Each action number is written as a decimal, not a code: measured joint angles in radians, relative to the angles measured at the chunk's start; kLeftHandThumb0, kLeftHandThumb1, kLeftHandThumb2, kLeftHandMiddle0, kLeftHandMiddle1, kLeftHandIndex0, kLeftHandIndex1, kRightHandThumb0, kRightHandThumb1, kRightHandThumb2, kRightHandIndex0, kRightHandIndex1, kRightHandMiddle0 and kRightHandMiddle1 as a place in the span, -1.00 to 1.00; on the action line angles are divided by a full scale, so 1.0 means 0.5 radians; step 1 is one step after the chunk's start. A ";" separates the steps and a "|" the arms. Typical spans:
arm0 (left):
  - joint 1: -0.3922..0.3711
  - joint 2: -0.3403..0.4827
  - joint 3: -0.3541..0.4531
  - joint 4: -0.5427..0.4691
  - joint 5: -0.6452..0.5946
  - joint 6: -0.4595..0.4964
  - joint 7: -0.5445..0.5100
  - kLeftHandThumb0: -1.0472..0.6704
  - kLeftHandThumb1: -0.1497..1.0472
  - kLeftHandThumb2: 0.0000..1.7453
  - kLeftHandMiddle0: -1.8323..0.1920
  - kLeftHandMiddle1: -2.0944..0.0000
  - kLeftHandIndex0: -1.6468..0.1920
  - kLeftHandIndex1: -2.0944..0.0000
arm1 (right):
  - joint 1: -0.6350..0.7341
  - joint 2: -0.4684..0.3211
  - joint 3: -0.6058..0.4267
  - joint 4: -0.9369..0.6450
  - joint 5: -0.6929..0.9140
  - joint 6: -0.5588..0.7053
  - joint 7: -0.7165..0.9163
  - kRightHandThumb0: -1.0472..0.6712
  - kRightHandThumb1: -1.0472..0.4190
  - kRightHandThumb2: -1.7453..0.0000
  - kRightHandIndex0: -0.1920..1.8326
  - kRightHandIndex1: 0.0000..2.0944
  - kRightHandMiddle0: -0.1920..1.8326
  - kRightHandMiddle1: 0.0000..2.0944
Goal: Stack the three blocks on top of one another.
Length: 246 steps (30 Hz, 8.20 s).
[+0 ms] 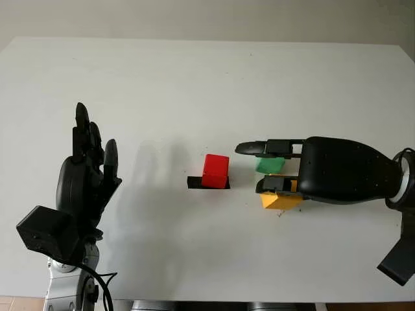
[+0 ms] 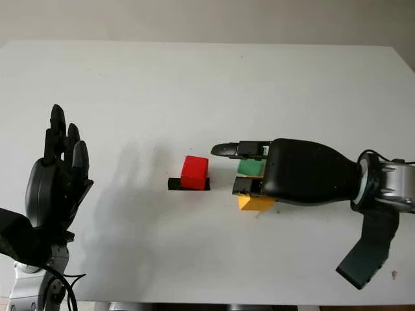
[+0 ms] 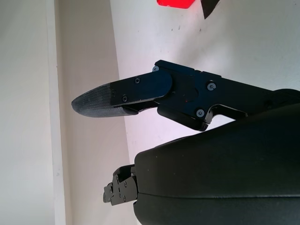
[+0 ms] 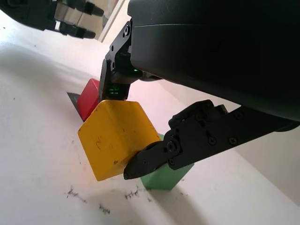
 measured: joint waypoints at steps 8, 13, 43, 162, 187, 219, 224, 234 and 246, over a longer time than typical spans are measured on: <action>0.001 -0.006 -0.007 -0.013 0.004 0.033 0.013 -0.54 1.00 -0.37 1.00 0.96 1.00 0.98 | 0.057 -0.015 0.078 -0.100 0.963 0.458 0.678 -0.17 -0.73 0.94 -0.42 -0.93 -0.23 -0.02; 0.001 -0.014 -0.021 -0.014 0.000 0.035 0.004 -0.53 1.00 -0.35 1.00 0.97 1.00 1.00 | 0.034 0.016 0.082 -0.287 1.470 0.857 1.099 -0.16 -0.76 0.93 -0.37 -0.92 -0.17 -0.10; 0.030 -0.049 -0.068 -0.038 0.069 0.041 0.058 -0.54 1.00 -0.36 1.00 1.00 1.00 1.00 | -1.158 0.814 0.552 0.786 1.523 1.166 1.949 -0.21 -0.82 0.93 -0.59 -0.97 -0.37 0.25; 0.056 -0.040 -0.032 -0.095 0.064 0.058 0.043 -0.56 1.00 -0.39 0.99 0.96 1.00 0.99 | -0.691 0.199 0.466 0.692 0.946 0.838 1.544 -0.16 -0.78 0.93 -0.93 -0.95 -0.49 -0.82; 0.094 -0.029 -0.032 -0.122 0.048 0.112 0.048 -0.55 1.00 -0.39 0.98 0.95 0.99 0.97 | -0.717 0.221 0.538 0.961 0.830 0.675 1.279 -0.19 -0.92 0.93 -0.81 -0.94 -0.32 -0.35; 0.096 -0.023 -0.033 -0.115 0.066 0.114 -0.004 -0.56 1.00 -0.37 1.00 0.99 1.00 1.00 | -0.716 0.276 0.432 0.853 1.311 1.087 1.667 -0.23 -0.87 0.94 -0.63 -0.94 -0.43 0.35; 0.096 -0.023 -0.034 -0.113 0.071 0.114 -0.003 -0.59 1.00 -0.38 0.99 0.99 1.00 1.00 | -0.778 0.319 0.353 0.918 1.431 1.164 1.660 -0.24 -0.87 0.94 -0.61 -0.93 -0.43 0.32; 0.095 -0.024 -0.033 -0.112 0.065 0.118 0.003 -0.56 1.00 -0.36 1.00 0.99 1.00 1.00 | -0.948 0.372 0.194 0.947 1.649 1.352 1.696 -0.17 -0.76 0.94 -0.56 -0.94 -0.30 0.22; 0.091 -0.024 -0.039 -0.106 0.083 0.117 0.010 -0.56 1.00 -0.36 1.00 1.00 1.00 1.00 | -1.315 0.446 0.183 0.669 1.670 1.519 1.827 -0.14 -0.65 0.95 -0.50 -0.92 -0.19 0.21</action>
